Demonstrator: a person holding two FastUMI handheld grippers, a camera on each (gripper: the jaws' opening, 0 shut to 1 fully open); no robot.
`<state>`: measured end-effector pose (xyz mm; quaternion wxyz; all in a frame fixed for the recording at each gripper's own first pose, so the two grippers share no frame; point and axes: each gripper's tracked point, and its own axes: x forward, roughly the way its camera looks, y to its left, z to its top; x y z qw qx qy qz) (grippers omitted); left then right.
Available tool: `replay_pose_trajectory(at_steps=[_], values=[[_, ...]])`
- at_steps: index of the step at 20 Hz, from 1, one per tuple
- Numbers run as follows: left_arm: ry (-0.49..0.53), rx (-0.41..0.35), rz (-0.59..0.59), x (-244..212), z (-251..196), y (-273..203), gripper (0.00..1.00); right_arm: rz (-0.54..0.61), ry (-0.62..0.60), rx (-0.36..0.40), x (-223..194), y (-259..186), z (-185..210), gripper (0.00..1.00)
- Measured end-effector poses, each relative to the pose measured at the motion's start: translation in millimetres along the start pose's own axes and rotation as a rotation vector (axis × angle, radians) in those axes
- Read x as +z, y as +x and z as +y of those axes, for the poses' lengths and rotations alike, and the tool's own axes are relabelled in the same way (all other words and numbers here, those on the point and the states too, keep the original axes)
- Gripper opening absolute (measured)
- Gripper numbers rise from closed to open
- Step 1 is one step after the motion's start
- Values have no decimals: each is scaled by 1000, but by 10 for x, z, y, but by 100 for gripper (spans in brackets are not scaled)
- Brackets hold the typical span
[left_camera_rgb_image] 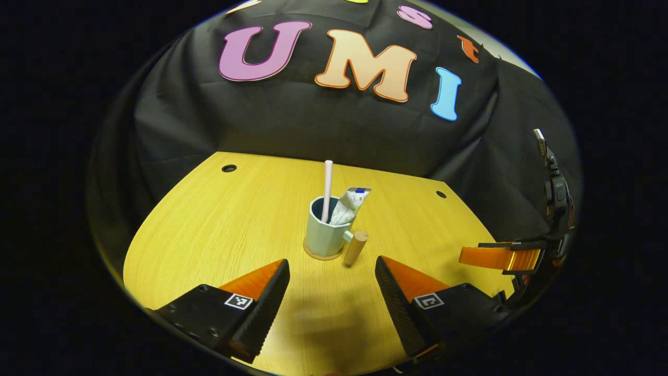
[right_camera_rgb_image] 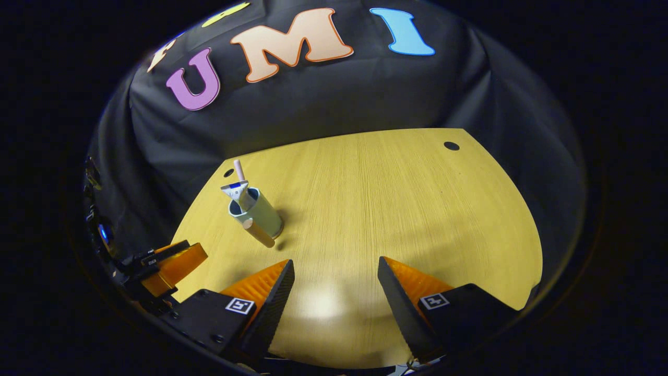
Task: Put the toothbrush and toothpaste on the desktop into the cup, then pick up the cup and place it on the coaster on the desktop.
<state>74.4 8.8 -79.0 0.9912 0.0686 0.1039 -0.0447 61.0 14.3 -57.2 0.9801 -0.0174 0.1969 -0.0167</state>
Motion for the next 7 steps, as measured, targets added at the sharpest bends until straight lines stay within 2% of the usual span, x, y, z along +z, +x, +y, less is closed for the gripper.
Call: replay_pose_trajectory(at_steps=[1,2,3,5,6,7], values=[[4,0,2,6,6,12,95,-1,1,-3,0,-13,-21,94],[5,0,1,13,0,7,95,-4,3,-3,16,-20,-36,99],[2,4,2,23,9,13,95,-6,3,-5,18,-28,-51,94],[-1,-5,5,21,-3,31,95,-11,0,-16,35,-34,-105,94],[3,-3,8,19,6,38,95,-11,2,-21,37,-43,-120,99],[7,-4,10,35,8,38,95,-13,5,-26,43,-49,-133,99]])
